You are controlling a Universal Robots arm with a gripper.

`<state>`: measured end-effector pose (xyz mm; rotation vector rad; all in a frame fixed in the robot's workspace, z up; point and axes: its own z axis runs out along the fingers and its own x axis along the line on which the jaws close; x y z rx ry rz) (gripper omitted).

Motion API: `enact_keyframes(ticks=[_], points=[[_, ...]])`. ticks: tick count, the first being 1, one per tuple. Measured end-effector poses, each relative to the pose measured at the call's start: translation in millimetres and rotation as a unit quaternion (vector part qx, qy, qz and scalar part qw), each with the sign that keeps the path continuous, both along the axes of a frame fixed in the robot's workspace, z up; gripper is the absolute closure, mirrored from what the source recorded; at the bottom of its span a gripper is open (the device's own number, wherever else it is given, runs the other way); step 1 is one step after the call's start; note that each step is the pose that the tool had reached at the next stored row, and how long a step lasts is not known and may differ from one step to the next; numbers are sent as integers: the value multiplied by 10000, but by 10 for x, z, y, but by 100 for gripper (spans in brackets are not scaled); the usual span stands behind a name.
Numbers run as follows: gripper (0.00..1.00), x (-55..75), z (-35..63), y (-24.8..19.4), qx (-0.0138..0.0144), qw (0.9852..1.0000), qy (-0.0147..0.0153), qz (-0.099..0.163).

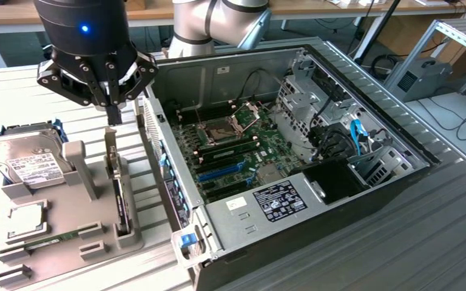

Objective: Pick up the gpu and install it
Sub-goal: 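Reach for the gpu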

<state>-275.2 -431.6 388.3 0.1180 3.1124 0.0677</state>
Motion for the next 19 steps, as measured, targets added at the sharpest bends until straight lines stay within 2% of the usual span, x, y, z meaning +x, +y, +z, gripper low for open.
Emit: enact_keyframes(ticks=[9,19], points=[[89,-6,-10,-29,0,10000,0,0],[89,-6,-22,-35,0,10000,1,0]])
